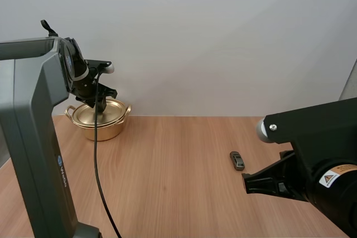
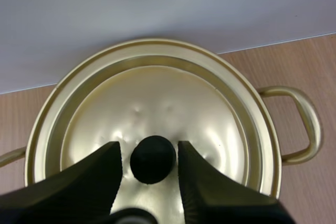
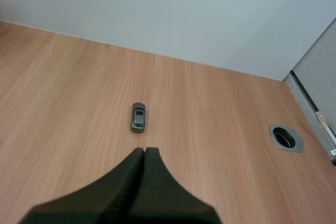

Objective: Open the pot, put the car inside, and close it

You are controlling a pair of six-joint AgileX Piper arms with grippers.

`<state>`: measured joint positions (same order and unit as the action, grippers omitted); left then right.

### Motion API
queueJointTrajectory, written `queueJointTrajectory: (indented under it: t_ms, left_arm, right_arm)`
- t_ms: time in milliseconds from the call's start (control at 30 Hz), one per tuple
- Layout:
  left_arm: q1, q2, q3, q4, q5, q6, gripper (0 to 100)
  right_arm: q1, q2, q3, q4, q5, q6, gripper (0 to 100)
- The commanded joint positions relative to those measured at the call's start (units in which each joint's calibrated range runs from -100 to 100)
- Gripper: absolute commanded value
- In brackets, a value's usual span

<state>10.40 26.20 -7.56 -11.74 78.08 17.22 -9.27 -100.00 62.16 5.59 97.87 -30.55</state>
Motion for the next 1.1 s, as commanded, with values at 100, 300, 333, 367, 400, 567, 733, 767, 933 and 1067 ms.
queueJointTrajectory:
  t_ms: [100,300,333,367,400,567,733,767,933,1067]
  left_arm:
    - [0.02,0.0,-0.1,-0.5,-0.4,0.0,0]
    - [0.02,-0.4,-0.3,-0.5,-0.4,0.0,0]
    - [0.02,-0.8,-0.6,-0.9,-0.4,0.0,0]
    - [0.02,-1.5,-1.0,-1.3,-0.3,0.0,0]
    - [0.02,-2.0,-1.5,-1.6,0.1,0.0,0]
    - [0.66,-7.4,-3.0,-7.9,3.4,0.0,0]
    - [2.34,-15.7,-3.0,-13.8,5.9,0.0,0]
    - [2.66,-17.8,-3.0,-13.9,6.0,0.0,0]
    - [4.42,-29.3,-3.0,-14.0,7.7,1.0,0]
    - [5.68,-38.3,-3.0,-15.1,12.3,2.6,0]
  right_arm:
    - [0.0,0.0,0.1,0.1,-0.1,0.0,0]
    - [0.0,0.0,0.1,0.1,-0.1,0.0,0]
    - [0.0,0.0,0.1,0.1,-0.1,0.0,0]
    - [0.0,0.0,0.1,0.1,-0.1,0.0,0]
    - [0.0,0.0,0.1,0.1,-0.1,0.0,0]
    - [0.0,0.0,0.1,-0.8,-2.2,0.1,0]
    - [0.0,0.0,0.0,-1.3,-10.3,0.3,0]
    - [0.0,0.0,0.0,-1.3,-12.1,0.3,0]
    - [0.0,5.2,0.0,2.9,-13.5,-2.7,0]
    - [0.0,15.2,0.0,9.5,-16.0,-6.6,0]
